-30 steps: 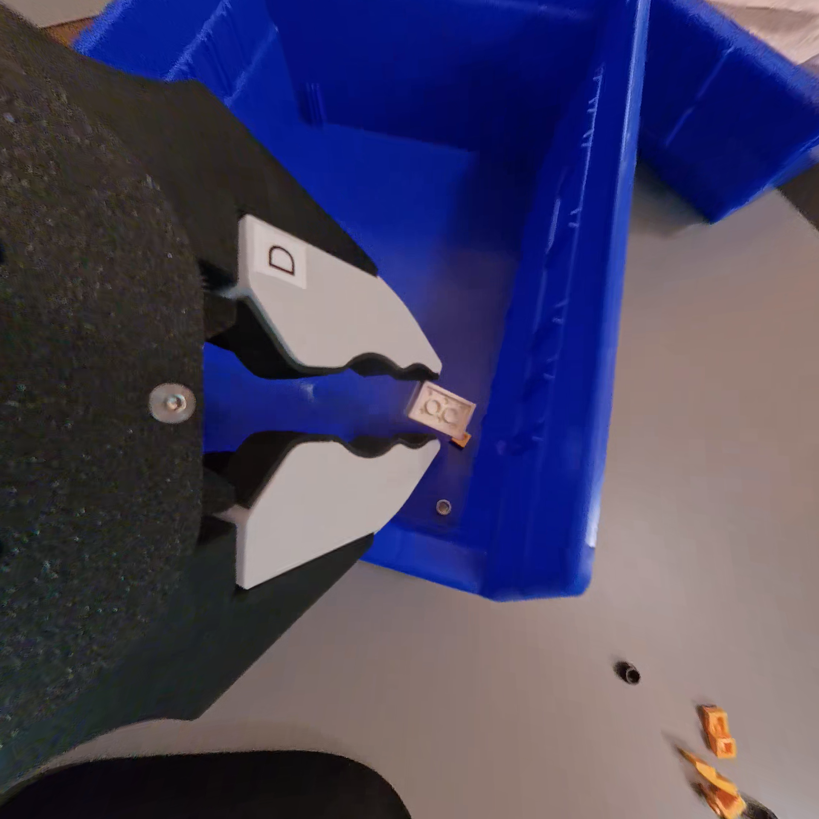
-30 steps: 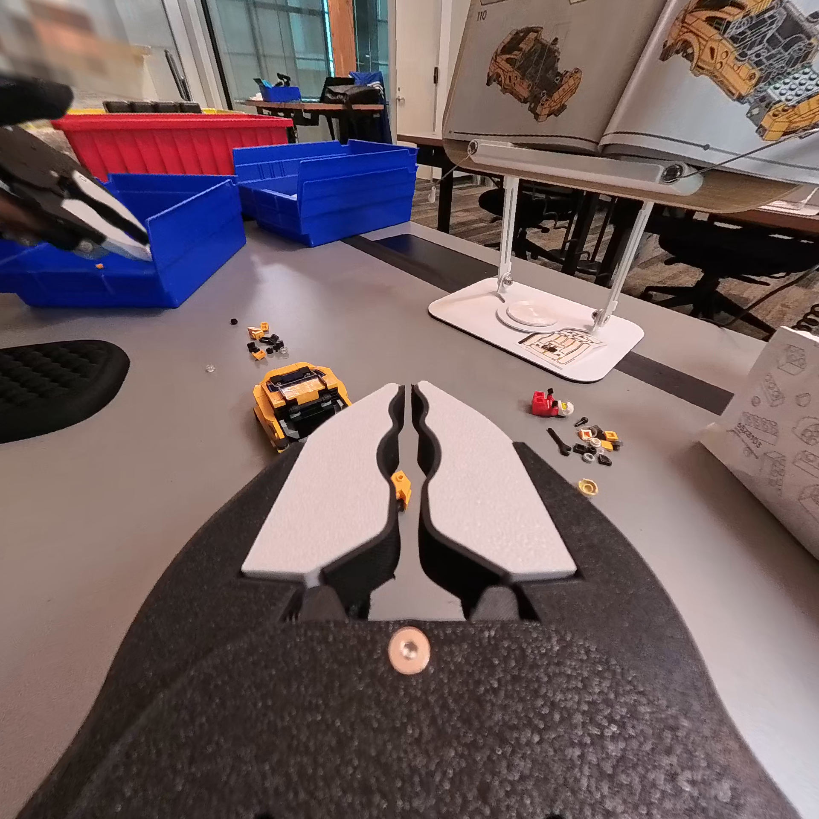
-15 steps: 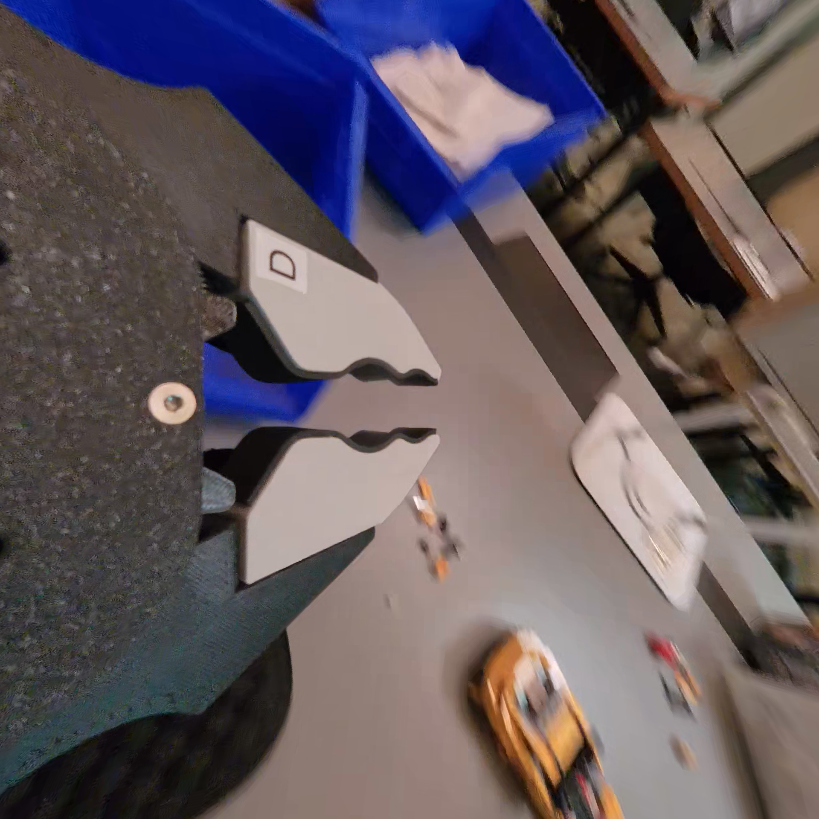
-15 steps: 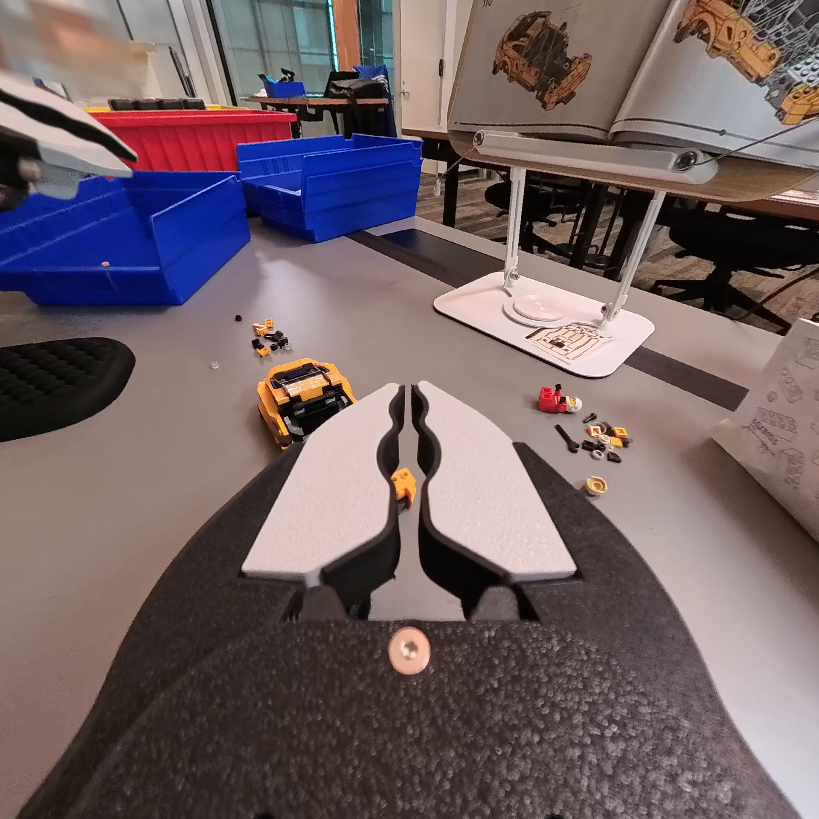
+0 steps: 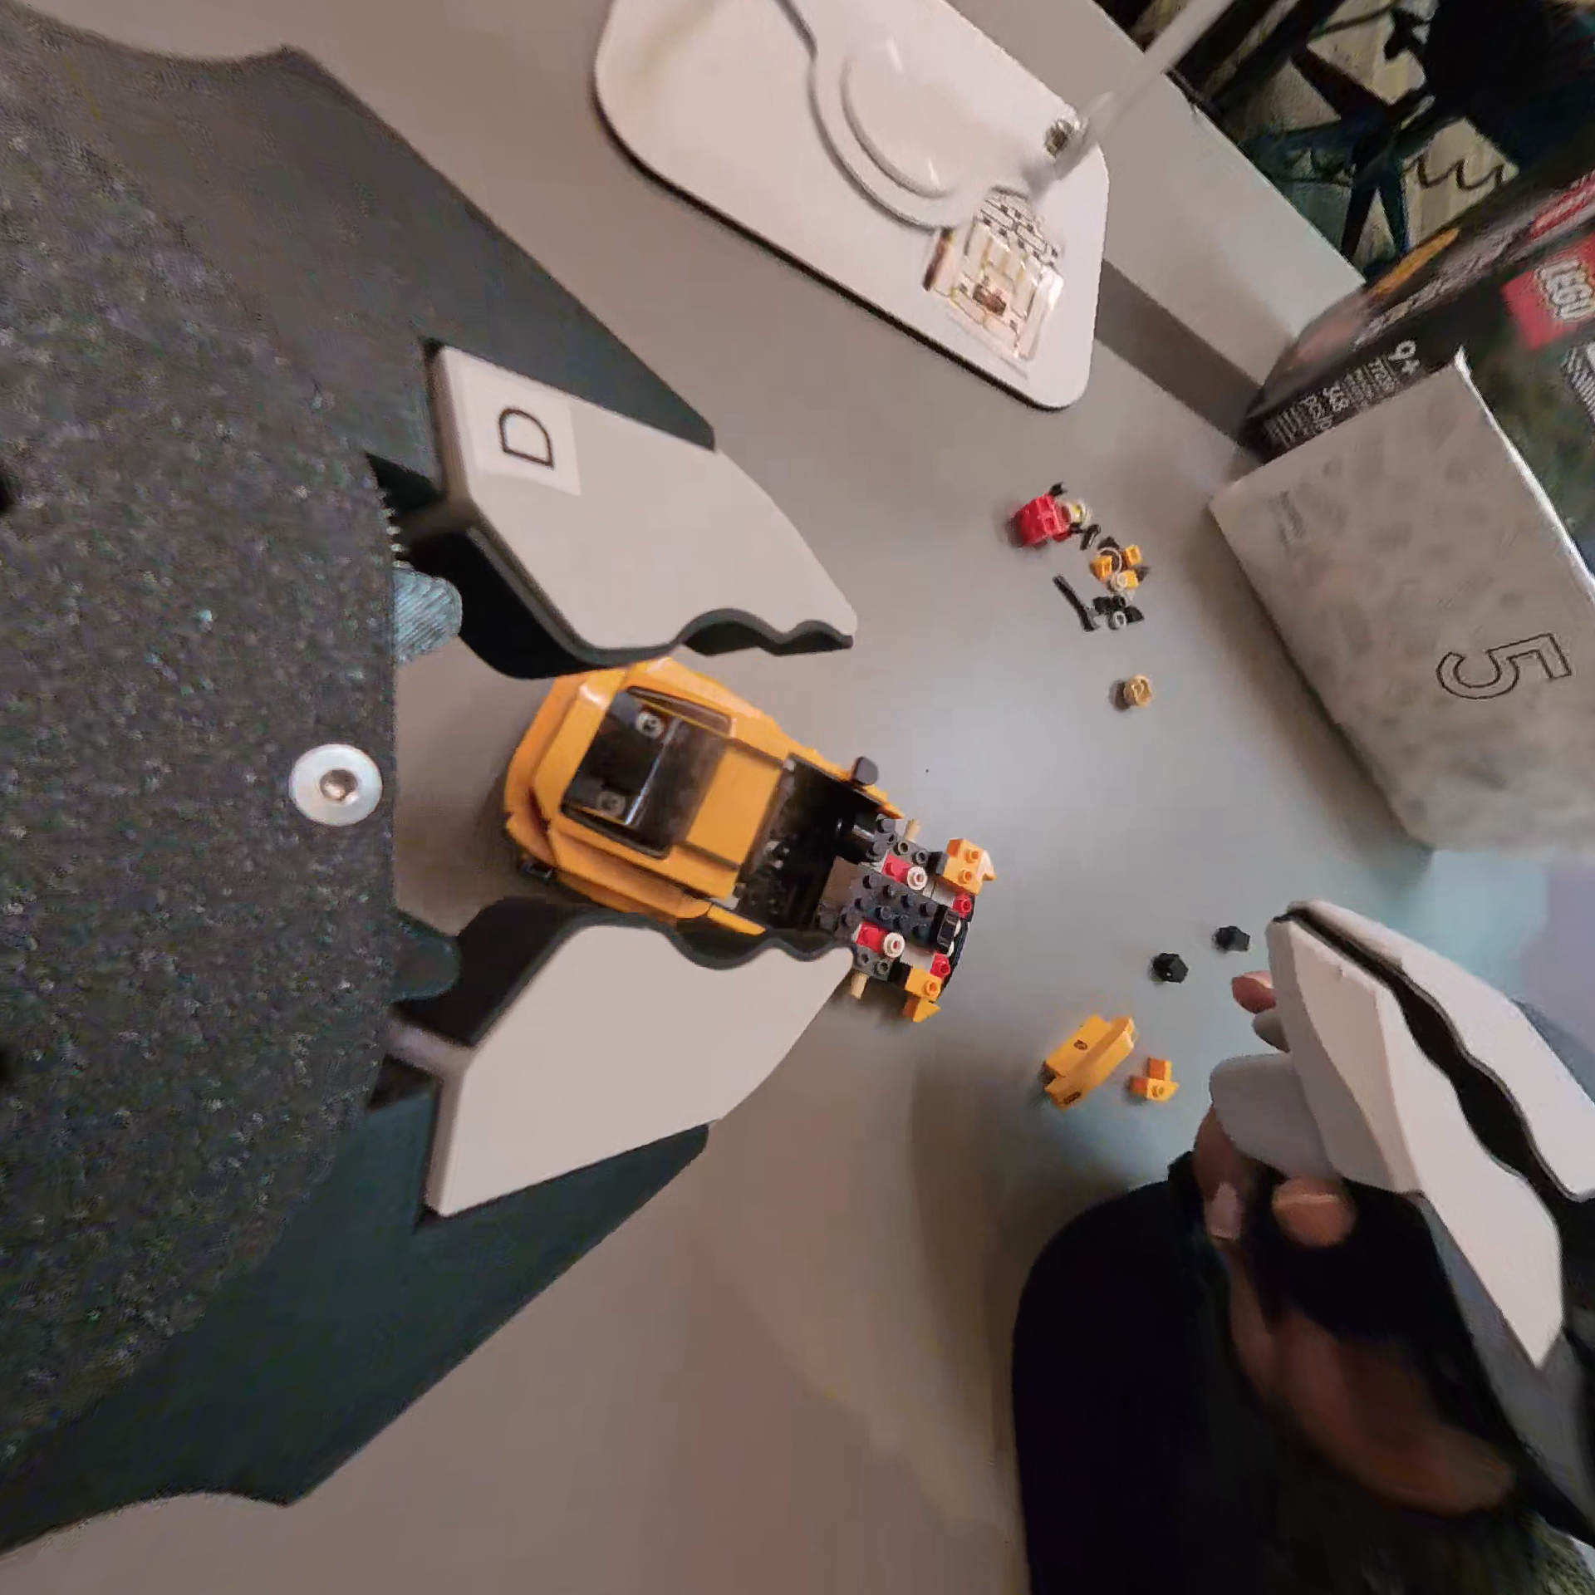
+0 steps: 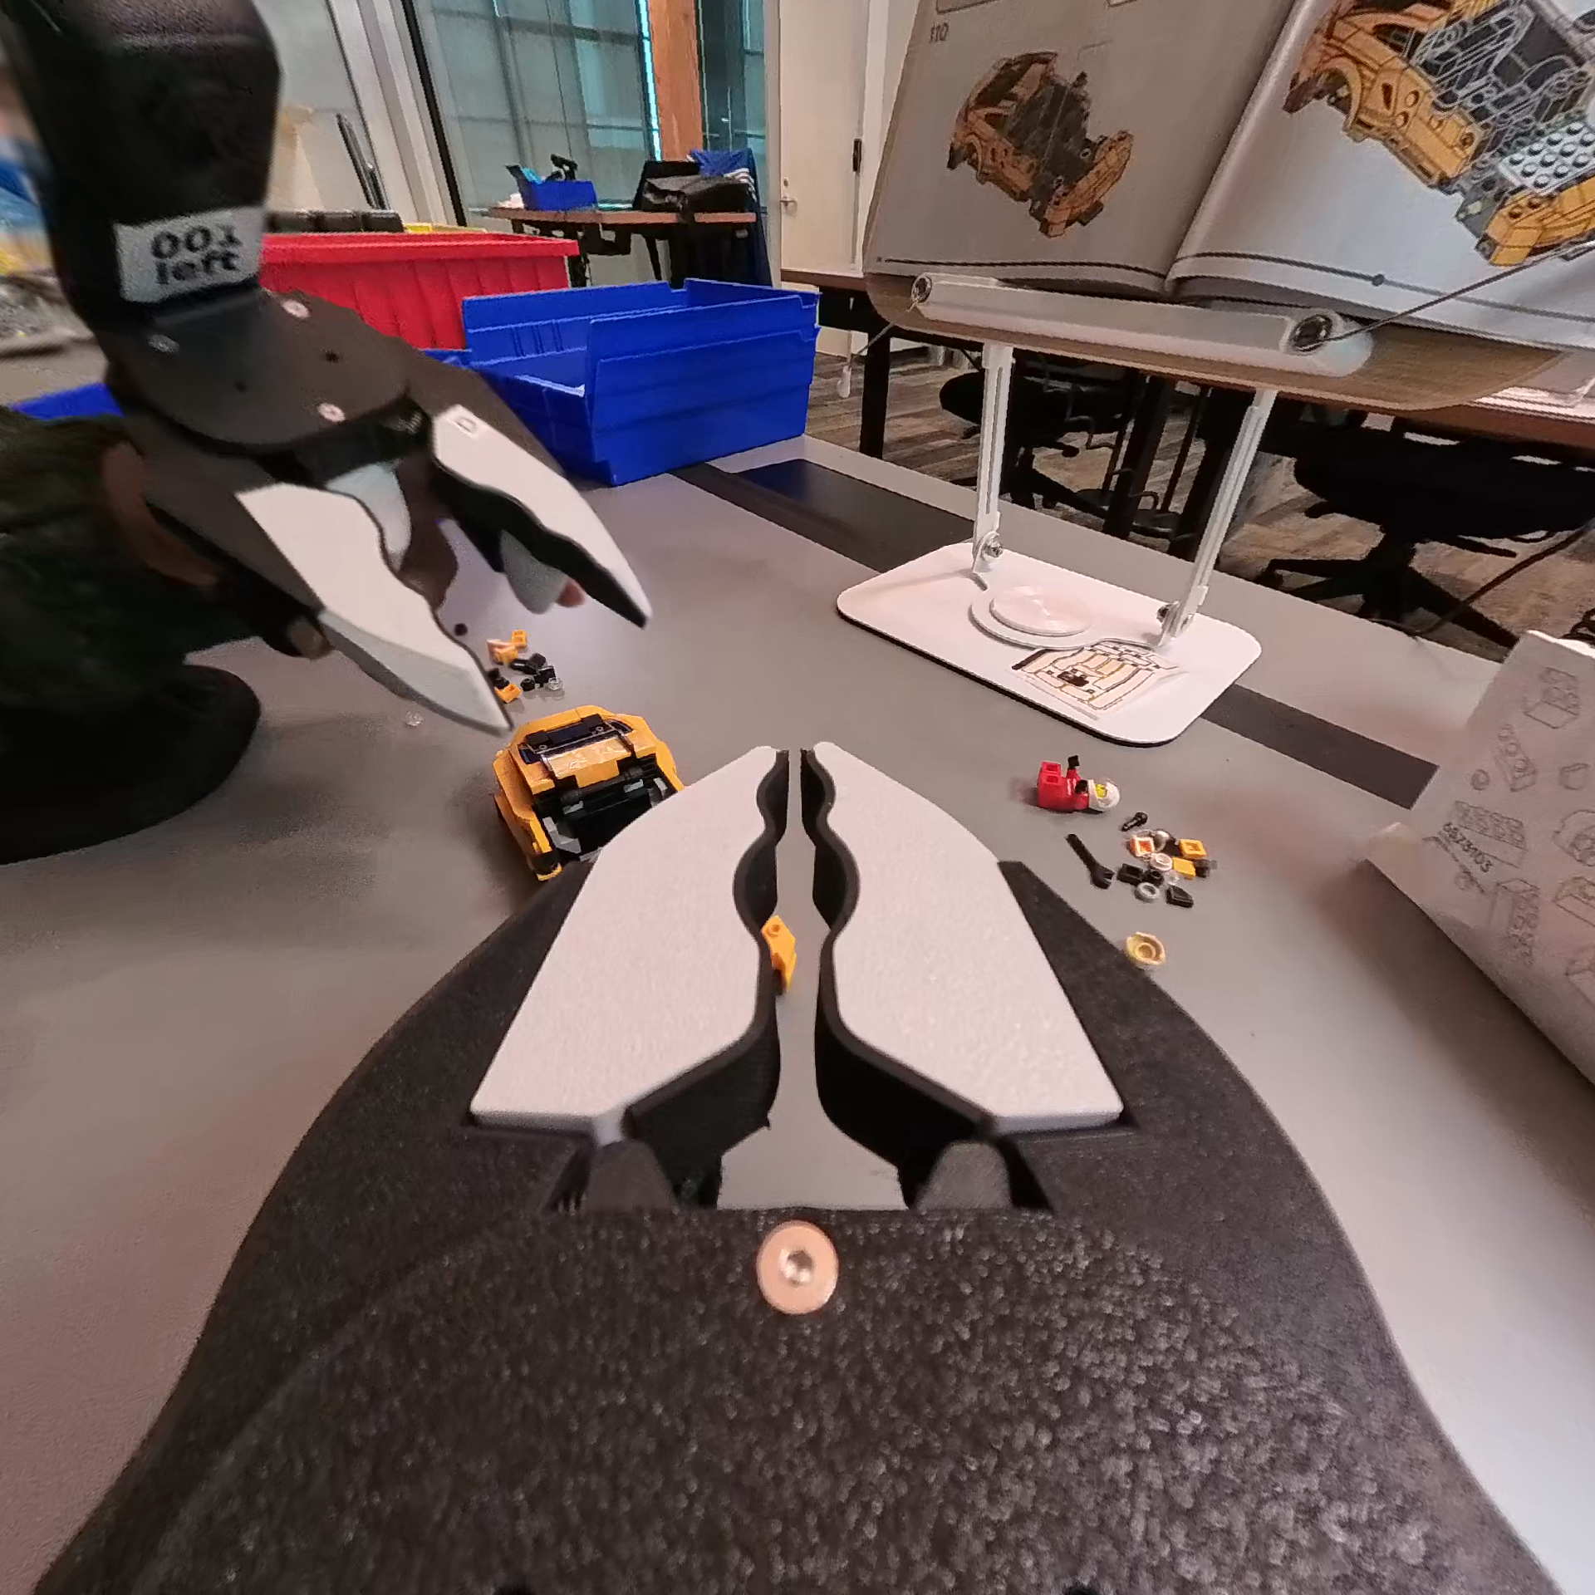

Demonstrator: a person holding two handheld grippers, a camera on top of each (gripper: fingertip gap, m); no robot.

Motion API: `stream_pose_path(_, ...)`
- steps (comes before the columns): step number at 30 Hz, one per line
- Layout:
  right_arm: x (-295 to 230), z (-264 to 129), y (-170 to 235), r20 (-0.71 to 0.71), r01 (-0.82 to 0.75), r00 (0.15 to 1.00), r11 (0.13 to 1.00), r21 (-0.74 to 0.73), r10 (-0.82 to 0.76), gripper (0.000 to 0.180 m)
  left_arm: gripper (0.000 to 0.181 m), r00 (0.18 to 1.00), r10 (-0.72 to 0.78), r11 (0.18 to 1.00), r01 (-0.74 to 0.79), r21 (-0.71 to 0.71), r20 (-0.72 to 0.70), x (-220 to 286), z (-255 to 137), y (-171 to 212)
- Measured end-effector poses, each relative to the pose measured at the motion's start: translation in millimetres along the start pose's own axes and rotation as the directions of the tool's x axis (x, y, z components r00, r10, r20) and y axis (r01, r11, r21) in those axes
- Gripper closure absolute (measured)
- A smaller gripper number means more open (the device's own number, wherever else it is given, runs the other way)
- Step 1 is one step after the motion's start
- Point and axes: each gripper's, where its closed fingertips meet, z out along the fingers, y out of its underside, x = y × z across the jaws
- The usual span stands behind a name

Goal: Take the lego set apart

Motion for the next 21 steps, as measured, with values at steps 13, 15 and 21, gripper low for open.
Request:
stream_pose_path(13,-31,8,26,0.197,0.035,0.980,0.989,-0.141,-0.007,0.178,0.109,0.991,0.039,0.998,-0.044,-0.039,-0.126,17,9,49)
stream_pose_path(15,-44,9,34,0.249,0.082,0.968,0.980,-0.179,-0.035,0.177,0.107,0.993,0.069,0.997,-0.072,-0.034,-0.097,11,9,49)
stream_pose_path(21,-64,17,62,0.318,0.234,0.938,0.928,-0.291,-0.136,0.170,0.100,0.983,0.115,0.986,-0.130,-0.103,-0.142,9,18,60)
